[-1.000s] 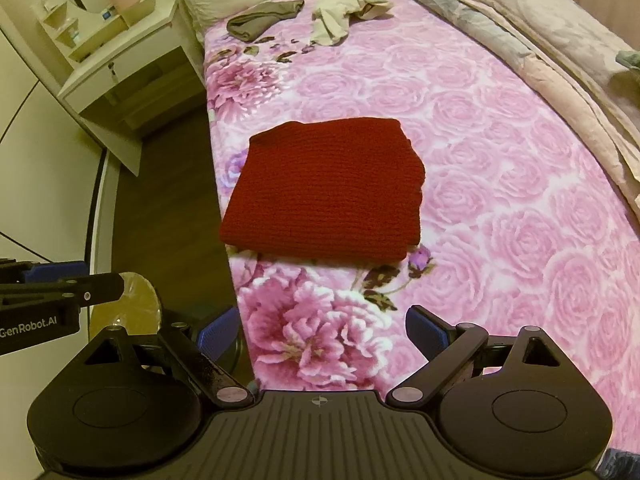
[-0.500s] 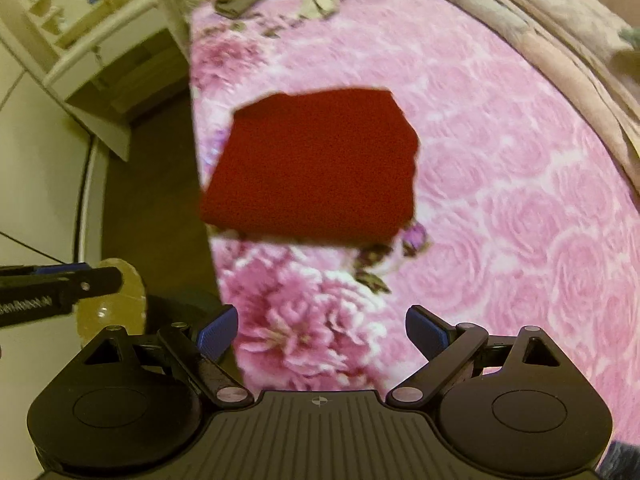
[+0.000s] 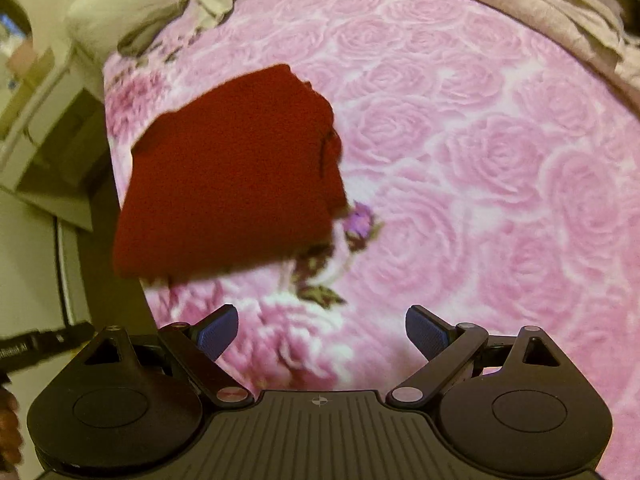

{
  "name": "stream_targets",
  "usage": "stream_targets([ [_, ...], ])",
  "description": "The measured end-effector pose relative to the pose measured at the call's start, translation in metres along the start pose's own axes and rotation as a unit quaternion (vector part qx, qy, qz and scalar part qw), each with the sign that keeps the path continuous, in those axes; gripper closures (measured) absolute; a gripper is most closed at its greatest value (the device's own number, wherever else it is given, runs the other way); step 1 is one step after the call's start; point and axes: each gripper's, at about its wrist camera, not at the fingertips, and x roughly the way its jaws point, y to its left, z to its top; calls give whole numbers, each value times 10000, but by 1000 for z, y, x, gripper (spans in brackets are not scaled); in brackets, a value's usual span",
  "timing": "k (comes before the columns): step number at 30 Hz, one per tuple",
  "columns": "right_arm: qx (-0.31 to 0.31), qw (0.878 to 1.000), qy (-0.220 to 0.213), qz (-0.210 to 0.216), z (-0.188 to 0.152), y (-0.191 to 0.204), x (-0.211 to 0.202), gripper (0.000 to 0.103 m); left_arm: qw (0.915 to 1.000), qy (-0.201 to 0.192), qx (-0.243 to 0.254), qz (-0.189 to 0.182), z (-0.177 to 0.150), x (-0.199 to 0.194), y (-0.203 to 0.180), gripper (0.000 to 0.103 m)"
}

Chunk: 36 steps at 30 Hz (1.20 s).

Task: Fold clothes
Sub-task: 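Lower both grippers to the folded sweater edge and grasp it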

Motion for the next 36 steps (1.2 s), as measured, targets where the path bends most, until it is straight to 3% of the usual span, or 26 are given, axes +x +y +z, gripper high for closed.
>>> stream_targets([
  [10, 470, 9979, -318, 316, 32, -37, 49, 10, 9975, -300, -364, -531, 33, 43, 41, 55],
  [18, 916, 9923, -568, 605, 66, -63, 69, 10, 9881, -338, -922, -1187, 60, 82, 63, 51],
  [26, 774, 9901, -515, 1047, 94, -61, 96, 10, 9692, -242, -1651, -1812, 76, 121, 88, 49],
  [31, 959, 9844, -323, 1438, 103, -71, 117, 10, 9570, -179, -1903, -2181, 83, 140, 97, 45],
  [36, 1232, 9756, -327, 1786, 111, -85, 128, 9, 9504, -67, -2032, -2353, 91, 157, 101, 42],
])
